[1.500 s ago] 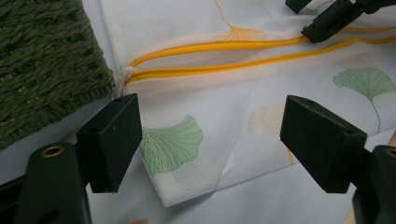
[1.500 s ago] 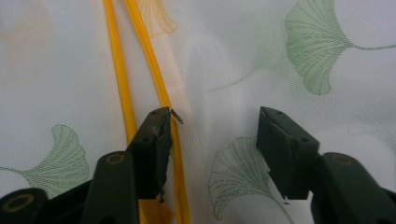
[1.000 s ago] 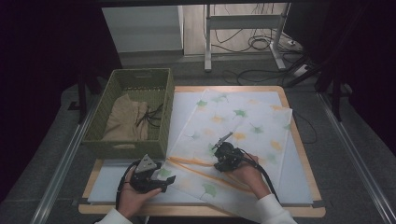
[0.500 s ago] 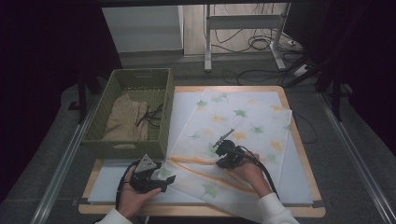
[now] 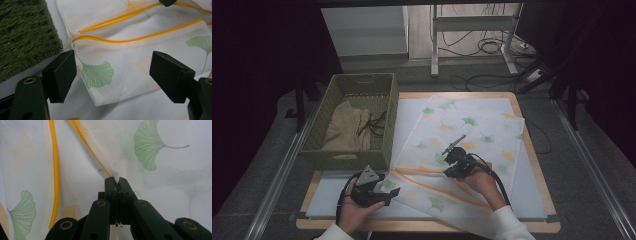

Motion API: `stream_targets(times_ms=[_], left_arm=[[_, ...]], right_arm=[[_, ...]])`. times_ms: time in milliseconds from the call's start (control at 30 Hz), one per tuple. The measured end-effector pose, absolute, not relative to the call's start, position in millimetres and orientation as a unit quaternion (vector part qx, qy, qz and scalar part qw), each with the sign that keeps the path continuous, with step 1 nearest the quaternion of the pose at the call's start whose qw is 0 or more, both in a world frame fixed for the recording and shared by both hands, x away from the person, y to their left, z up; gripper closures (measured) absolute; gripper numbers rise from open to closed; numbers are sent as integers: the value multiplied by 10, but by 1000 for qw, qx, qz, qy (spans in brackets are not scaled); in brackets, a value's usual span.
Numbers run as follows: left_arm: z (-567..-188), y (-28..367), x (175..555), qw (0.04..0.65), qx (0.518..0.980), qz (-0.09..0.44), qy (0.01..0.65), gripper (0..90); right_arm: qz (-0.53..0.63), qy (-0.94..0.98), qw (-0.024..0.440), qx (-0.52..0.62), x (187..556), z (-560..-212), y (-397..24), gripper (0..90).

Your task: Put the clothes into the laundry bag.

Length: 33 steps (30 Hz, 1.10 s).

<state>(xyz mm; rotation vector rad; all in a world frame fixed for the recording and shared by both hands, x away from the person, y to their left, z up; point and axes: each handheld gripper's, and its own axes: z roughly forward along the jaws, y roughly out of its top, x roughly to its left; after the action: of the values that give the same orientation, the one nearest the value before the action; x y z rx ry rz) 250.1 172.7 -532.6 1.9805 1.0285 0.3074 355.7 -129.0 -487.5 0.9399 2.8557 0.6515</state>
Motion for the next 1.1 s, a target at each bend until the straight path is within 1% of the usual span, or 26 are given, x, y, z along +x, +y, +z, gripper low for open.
stream_targets(times_ms=[333,933,1100], left_arm=[[-5319,1725,2492,432,793,123,411,211],[-5315,1725,2487,434,792,123,411,211],[-5312,1725,2482,435,793,123,410,211]], right_arm=[[223,927,28,301,3590,-4762,-1326,864],[248,921,36,298,3577,-4572,-1397,865],[256,919,49,297,3571,-4544,-1405,865]])
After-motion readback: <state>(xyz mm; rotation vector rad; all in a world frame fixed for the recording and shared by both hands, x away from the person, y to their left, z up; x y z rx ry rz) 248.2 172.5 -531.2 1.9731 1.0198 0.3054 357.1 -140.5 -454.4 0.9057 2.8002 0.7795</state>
